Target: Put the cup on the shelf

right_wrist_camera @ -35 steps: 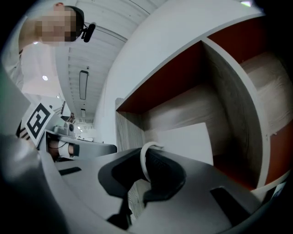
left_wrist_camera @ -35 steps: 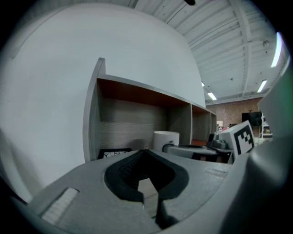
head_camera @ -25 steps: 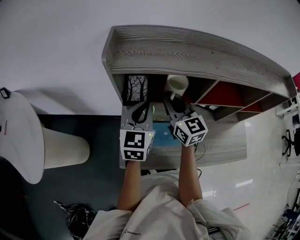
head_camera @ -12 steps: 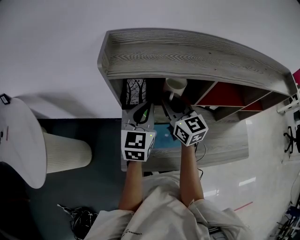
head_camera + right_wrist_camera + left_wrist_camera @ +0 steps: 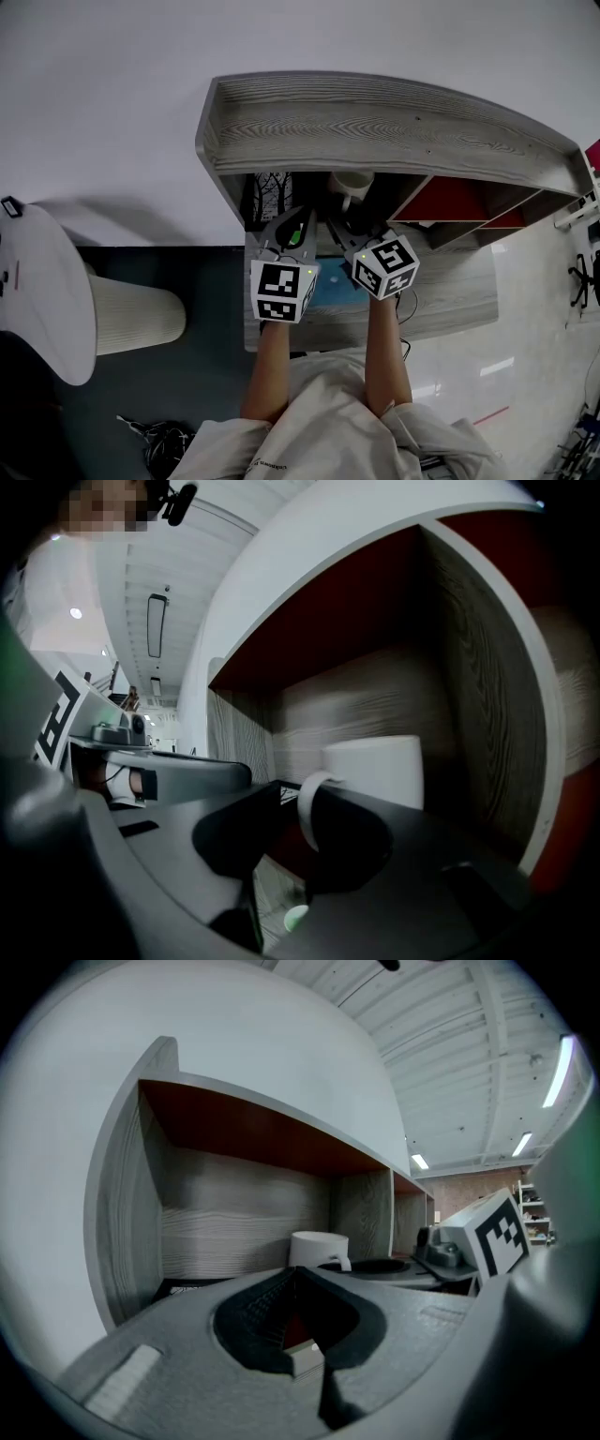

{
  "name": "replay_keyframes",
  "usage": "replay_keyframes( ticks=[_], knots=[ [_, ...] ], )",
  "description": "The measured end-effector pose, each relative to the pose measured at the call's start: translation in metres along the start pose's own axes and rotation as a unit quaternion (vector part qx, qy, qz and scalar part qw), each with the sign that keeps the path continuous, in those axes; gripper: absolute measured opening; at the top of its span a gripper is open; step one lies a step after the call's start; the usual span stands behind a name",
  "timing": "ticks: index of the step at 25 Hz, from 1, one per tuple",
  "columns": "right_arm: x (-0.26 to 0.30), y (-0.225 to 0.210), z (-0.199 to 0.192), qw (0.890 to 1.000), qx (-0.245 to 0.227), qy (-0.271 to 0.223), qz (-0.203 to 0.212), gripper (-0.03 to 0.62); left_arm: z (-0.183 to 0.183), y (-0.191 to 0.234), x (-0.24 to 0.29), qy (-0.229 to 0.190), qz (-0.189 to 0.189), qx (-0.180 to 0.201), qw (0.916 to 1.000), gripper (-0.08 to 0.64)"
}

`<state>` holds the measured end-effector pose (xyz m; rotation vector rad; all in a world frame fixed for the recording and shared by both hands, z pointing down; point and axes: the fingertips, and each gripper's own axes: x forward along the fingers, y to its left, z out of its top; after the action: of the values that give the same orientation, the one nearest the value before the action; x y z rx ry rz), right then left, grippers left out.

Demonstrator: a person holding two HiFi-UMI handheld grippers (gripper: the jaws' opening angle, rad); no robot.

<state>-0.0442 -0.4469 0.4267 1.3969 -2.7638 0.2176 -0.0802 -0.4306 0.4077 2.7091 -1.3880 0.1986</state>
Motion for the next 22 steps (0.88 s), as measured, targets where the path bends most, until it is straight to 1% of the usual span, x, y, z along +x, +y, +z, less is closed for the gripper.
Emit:
replay_keyframes(
  ticks=[3, 9, 13, 15, 17, 20, 22],
  knots=[
    [-0.003, -0.003, 0.000, 1.000, -0.003, -0.004, -0.012, 0.107, -0.001, -0.002, 0.003, 0.003, -0.004, 0.003, 1.0000, 0.011],
    [-0.010, -0.010, 0.004, 0.999, -0.012, -0.016, -0.049, 0.107, 0.004, -0.007, 0.006, -0.002, -0.010, 0.005, 0.9999, 0.011],
    [-0.014, -0.012, 0.003, 0.998, -0.022, -0.016, -0.060, 0.106, 0.003, -0.012, 0.006, -0.001, -0.014, 0.006, 0.9999, 0.011],
    [-0.015, -0.011, 0.001, 0.998, -0.018, -0.017, -0.061, 0.106, 0.002, -0.014, 0.005, 0.001, -0.015, 0.006, 0.9999, 0.011],
    [-0.012, -0.007, 0.000, 0.999, -0.008, -0.018, -0.050, 0.106, 0.001, -0.014, 0.004, 0.002, -0.014, 0.006, 0.9999, 0.011],
    [-0.002, 0.001, 0.002, 0.999, 0.016, -0.028, -0.006, 0.107, 0.001, -0.010, 0.003, 0.001, -0.009, 0.002, 1.0000, 0.011],
    [-0.003, 0.003, 0.003, 0.999, 0.022, -0.031, 0.009, 0.118, 0.000, -0.008, 0.005, 0.002, -0.007, 0.001, 1.0000, 0.011]
  ],
)
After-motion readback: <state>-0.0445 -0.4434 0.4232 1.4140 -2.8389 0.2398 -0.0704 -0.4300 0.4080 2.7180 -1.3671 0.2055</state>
